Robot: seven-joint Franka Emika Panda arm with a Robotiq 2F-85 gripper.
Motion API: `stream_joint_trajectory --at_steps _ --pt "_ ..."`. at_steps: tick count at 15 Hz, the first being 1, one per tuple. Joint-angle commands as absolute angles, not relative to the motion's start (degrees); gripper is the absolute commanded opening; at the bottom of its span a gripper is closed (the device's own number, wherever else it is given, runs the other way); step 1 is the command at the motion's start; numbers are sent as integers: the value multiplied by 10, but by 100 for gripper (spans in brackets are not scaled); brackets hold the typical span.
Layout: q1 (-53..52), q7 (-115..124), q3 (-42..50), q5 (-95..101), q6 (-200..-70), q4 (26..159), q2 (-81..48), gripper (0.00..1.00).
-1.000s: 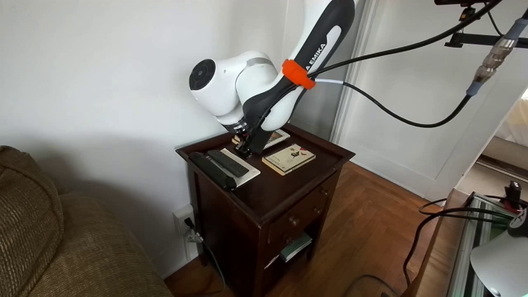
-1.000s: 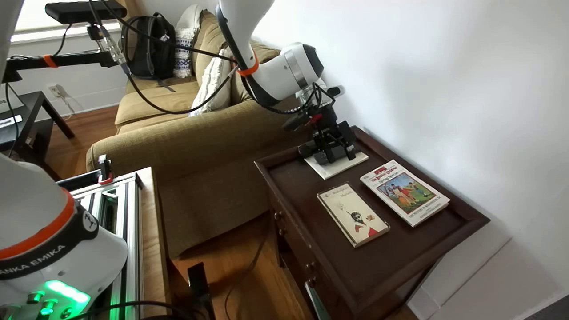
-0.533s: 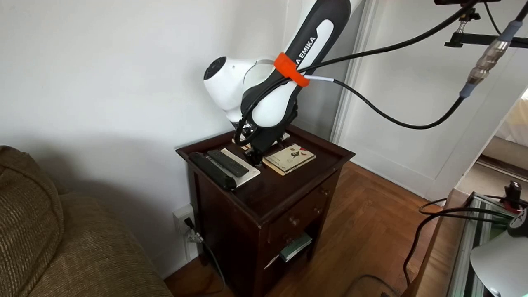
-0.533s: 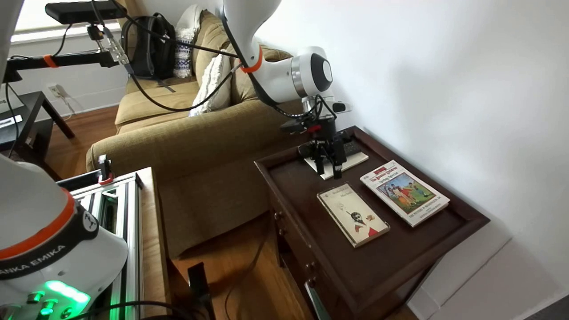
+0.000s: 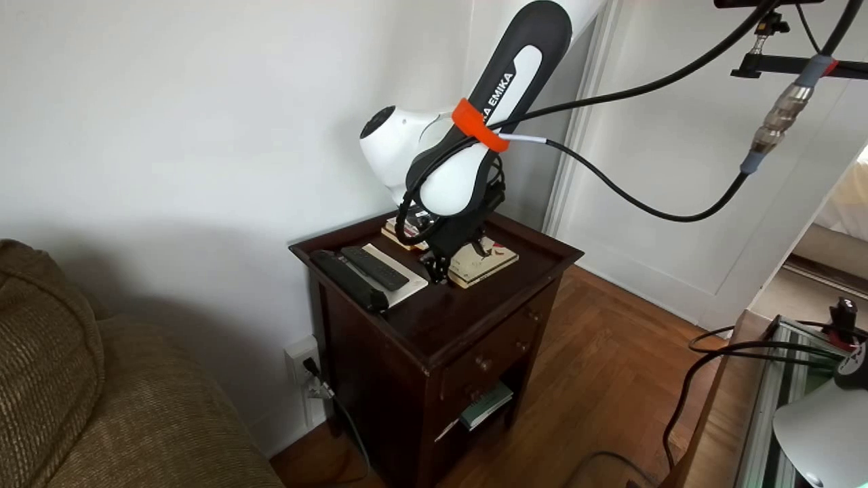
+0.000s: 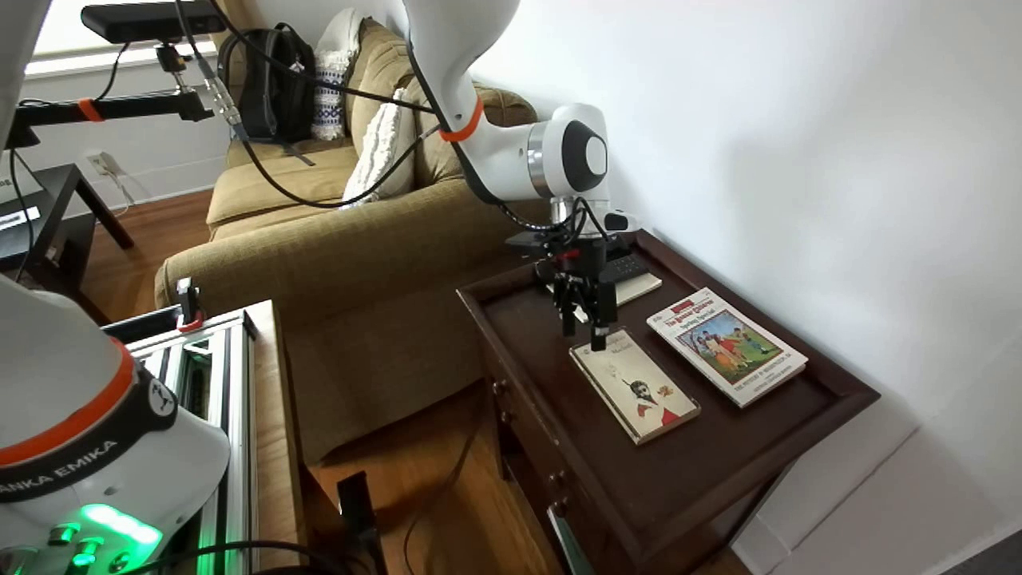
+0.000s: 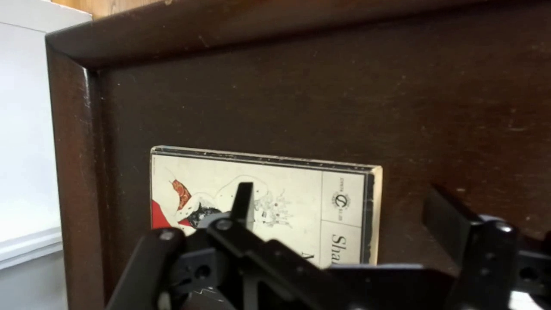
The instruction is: Pick up the white book and put it on the brown book, pick up the brown and white book and put it on the stacked white book
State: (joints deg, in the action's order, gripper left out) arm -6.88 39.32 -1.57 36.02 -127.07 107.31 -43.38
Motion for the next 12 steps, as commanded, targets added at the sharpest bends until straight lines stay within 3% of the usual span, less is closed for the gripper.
stream_joint_trajectory --at_steps 1,6,9,10,12 --pt "-92 364 15 349 -1332 1086 -446 100" --pt "-114 332 43 355 -1377 1089 -462 98" --pt "-126 317 59 357 -1384 1087 -468 76" --pt "-130 314 65 359 -1385 1086 -469 59" --pt "-136 307 73 361 -1385 1085 -472 45"
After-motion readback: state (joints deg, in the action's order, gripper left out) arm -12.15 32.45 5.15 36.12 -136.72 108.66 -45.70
